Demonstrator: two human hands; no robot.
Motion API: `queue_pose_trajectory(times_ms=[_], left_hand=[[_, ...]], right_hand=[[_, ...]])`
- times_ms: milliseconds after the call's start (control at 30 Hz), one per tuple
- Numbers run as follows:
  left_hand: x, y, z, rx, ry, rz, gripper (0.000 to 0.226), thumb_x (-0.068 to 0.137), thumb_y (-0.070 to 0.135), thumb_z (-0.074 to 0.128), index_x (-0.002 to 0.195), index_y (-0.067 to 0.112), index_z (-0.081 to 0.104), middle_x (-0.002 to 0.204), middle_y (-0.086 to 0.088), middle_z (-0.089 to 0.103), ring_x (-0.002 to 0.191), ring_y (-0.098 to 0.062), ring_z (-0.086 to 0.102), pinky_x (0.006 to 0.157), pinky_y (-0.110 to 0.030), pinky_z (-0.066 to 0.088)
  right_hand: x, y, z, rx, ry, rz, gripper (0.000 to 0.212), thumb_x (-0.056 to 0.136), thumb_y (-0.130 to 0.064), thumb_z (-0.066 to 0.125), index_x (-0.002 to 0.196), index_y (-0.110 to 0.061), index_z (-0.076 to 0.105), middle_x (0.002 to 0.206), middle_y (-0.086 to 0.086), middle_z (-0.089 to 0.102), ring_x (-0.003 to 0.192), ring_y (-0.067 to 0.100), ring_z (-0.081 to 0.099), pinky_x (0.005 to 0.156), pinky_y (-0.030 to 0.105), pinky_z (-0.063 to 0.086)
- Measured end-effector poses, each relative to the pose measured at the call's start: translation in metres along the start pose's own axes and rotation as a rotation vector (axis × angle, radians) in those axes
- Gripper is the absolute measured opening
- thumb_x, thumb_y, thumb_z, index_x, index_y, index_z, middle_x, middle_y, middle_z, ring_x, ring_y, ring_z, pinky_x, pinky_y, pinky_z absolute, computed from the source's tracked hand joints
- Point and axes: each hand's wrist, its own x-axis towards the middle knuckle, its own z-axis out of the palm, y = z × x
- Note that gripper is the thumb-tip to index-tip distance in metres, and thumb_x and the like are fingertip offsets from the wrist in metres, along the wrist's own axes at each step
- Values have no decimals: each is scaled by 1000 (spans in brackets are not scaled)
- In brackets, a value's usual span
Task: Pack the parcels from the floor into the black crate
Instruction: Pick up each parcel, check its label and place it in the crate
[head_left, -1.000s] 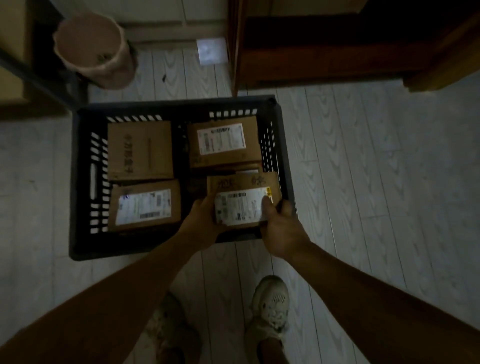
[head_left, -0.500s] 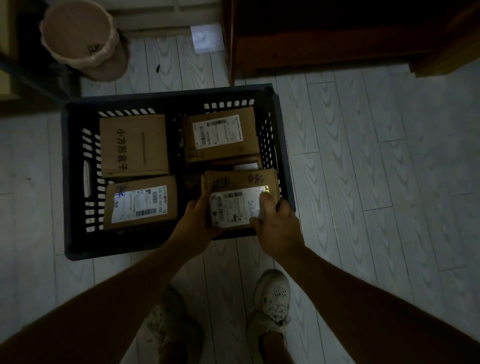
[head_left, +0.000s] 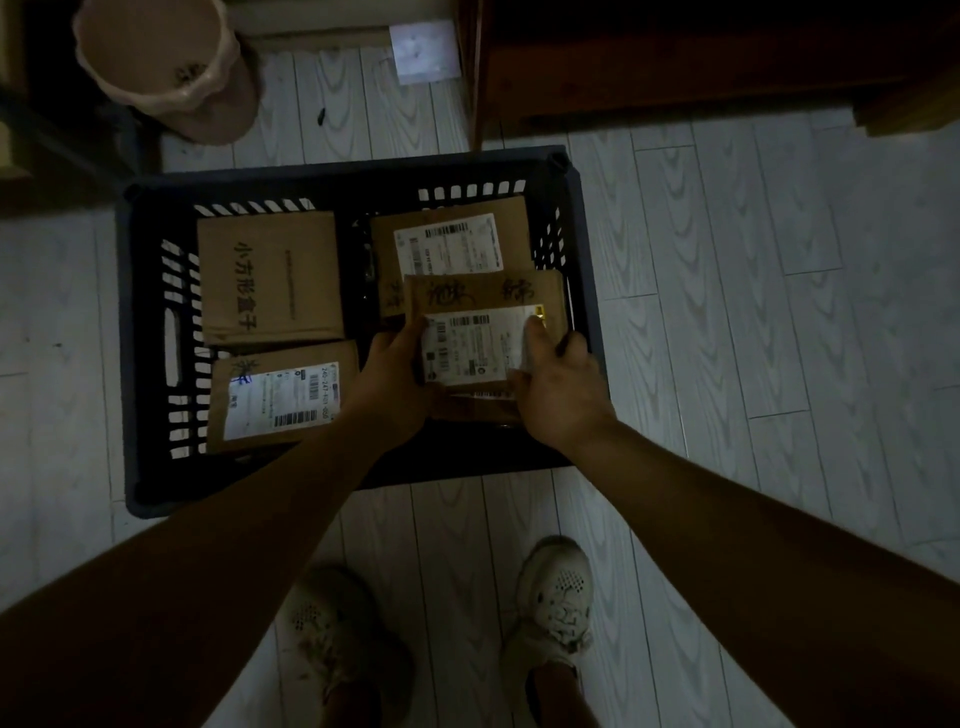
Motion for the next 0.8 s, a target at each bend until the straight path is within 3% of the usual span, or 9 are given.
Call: queue_pose_trajectory(times_ms=[167,367,433,533,633,800], left_hand=[[-13,4,3,-48,-37,18,79,83,17,67,147,30,22,140,-6,35,127,-24,40,96,-30,36],[-4,12,-17,-131,121,70,74,85,16,65,146,24,25,143,-5,32,121,-18,45,98,-29,41],[8,16,-29,-120,154,52,70,87,17,63,146,22,26,143,-8,29,121,-20,43,100,-30,40],[37,21,-41,-68,112,14,74,88,26,62,149,24,19,146,-9,27,129,-28,40,106,-42,41],[61,25,-39,-8,8,-51,80,89,31,61,151,21,10,150,-12,18,132,-33,35,108,-39,38],[76,24,-32,17,-5,-20,77,93,32,54,151,20,5,155,-10,8,137,-31,28,109,-33,30]], right_hand=[[-11,10,-3,1,43,-19,66,96,-39,46,152,-26,13,137,18,31,119,33,40,98,43,44],[6,-8,-25,57,158,-137,68,94,-38,49,152,-23,16,138,18,32,118,33,42,99,45,44],[21,-19,-34,51,143,-139,69,95,-40,46,153,-24,11,142,17,27,122,32,38,104,44,39],[52,-35,-48,42,123,-111,69,95,-40,45,152,-23,9,146,16,21,125,33,33,107,43,34],[75,-37,-51,8,61,-82,70,94,-42,48,151,-19,14,149,16,17,128,37,30,107,46,34],[83,-31,-42,-30,-62,-51,83,95,-45,48,152,-23,-7,157,17,-9,139,38,14,113,49,25]])
